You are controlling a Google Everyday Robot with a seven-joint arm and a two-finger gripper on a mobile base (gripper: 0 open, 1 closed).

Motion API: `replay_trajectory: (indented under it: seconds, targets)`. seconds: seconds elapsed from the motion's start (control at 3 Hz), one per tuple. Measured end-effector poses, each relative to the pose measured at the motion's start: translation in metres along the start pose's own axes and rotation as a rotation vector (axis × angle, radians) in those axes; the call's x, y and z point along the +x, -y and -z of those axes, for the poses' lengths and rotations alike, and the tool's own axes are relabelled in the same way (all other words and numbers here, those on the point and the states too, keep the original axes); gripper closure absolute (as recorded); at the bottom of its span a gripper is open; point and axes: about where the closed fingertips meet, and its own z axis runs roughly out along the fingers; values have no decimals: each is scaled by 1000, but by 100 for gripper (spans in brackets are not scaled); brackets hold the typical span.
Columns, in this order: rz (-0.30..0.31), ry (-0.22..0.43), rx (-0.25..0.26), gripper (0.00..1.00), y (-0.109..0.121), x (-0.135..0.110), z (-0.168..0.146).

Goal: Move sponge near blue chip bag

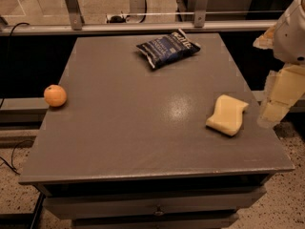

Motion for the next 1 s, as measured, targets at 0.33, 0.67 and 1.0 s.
replay_trajectory:
  seconds: [0.33,0.67,1.0]
  targets:
    - [0,0,0,0,0,0,0]
    - [58,20,-19,0,3,3,-13]
    - [177,72,-80,0,7,11,-46]
